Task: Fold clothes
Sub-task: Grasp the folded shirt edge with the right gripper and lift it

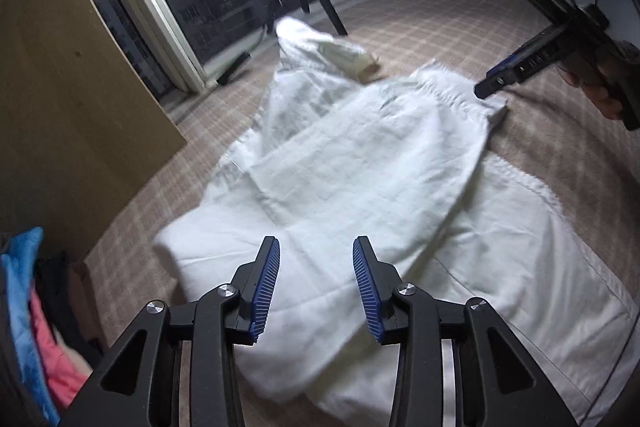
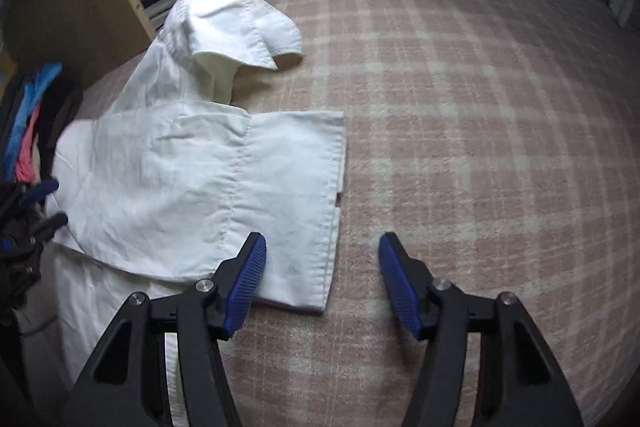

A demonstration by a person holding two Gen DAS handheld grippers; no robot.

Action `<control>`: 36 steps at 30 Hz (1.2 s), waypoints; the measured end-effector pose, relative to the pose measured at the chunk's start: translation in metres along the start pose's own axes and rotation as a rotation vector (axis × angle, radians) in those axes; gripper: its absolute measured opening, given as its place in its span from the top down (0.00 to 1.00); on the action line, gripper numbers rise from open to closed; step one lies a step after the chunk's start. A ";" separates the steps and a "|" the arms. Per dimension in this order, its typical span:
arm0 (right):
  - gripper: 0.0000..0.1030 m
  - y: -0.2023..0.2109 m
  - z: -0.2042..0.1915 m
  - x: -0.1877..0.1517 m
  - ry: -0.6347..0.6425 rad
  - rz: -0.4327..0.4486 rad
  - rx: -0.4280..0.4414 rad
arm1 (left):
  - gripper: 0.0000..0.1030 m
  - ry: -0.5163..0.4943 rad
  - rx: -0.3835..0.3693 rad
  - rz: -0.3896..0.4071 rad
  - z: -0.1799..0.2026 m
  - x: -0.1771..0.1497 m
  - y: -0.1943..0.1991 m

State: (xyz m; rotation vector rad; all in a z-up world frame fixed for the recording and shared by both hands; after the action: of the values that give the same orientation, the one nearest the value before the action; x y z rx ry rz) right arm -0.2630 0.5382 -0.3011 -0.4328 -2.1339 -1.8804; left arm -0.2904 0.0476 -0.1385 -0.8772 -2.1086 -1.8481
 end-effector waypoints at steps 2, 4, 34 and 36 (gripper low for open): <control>0.42 -0.004 -0.014 -0.004 0.103 0.016 -0.064 | 0.65 -0.032 0.000 -0.026 0.005 -0.007 -0.013; 0.56 -0.002 -0.024 -0.008 0.164 0.052 -0.071 | 0.65 -0.068 0.001 -0.051 0.011 -0.015 -0.026; 0.92 0.003 -0.015 0.004 0.046 0.051 -0.088 | 0.64 0.073 -0.072 0.002 -0.054 -0.043 0.006; 0.92 0.004 -0.015 0.003 0.035 0.055 -0.083 | 0.64 0.083 -0.078 -0.016 -0.051 -0.047 -0.003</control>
State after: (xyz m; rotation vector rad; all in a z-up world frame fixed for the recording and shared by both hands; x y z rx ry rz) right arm -0.2644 0.5242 -0.2946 -0.4675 -2.0066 -1.9374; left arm -0.2656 -0.0149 -0.1549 -0.7882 -2.0122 -1.9517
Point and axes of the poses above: each gripper's, at about its wrist camera, not at the fingertips, and y roughly against the way its jaws point, z to its right, x to its top, the point moved 7 cm from there along -y, roughly the way its jaws point, and after that the axes turned 2 degrees about -x, right-handed, at the moved point
